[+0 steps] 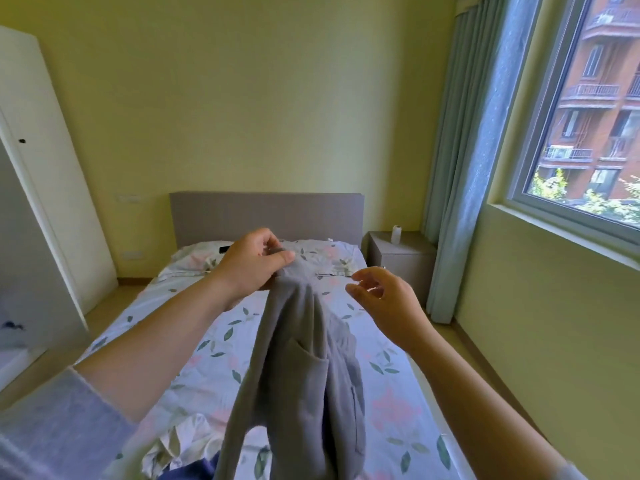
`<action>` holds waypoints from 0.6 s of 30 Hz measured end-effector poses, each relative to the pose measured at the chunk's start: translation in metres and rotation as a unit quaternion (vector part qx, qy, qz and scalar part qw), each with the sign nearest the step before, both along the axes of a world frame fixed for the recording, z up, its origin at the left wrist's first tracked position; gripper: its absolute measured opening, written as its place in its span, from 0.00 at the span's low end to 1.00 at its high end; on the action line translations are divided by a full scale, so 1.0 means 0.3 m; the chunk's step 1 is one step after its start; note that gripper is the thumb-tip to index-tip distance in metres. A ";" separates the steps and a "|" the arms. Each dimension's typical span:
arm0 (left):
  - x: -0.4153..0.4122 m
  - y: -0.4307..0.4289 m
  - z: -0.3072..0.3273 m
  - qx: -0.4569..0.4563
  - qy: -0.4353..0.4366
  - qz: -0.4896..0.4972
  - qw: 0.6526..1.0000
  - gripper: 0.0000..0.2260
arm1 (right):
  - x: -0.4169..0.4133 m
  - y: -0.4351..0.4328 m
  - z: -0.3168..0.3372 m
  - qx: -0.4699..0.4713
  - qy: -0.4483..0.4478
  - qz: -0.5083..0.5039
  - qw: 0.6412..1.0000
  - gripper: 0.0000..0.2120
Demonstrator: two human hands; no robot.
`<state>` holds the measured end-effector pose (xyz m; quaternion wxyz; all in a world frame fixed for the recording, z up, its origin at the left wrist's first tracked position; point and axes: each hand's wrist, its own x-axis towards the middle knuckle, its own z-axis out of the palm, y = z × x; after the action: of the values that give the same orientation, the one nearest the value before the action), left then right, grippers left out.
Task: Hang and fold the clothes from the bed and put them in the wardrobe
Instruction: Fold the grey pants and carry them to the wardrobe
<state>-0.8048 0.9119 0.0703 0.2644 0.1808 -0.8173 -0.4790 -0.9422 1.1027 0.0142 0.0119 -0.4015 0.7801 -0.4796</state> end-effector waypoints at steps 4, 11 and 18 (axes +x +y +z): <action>-0.025 0.035 -0.021 0.158 0.046 0.006 0.986 0.07 | 0.045 0.013 0.002 -0.027 -0.095 0.061 0.993 0.07; -0.036 0.104 0.002 0.188 0.081 0.006 0.979 0.06 | 0.113 -0.002 0.016 -0.056 -0.109 0.122 0.985 0.17; -0.033 0.155 0.036 0.243 0.089 -0.067 0.964 0.06 | 0.142 -0.009 0.007 -0.128 0.079 -0.002 0.989 0.09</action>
<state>-0.8146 0.9585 0.0811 0.2517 0.1409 -0.6595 -0.6941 -0.8995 1.1001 0.0163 -0.1019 -0.4348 0.7116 -0.5425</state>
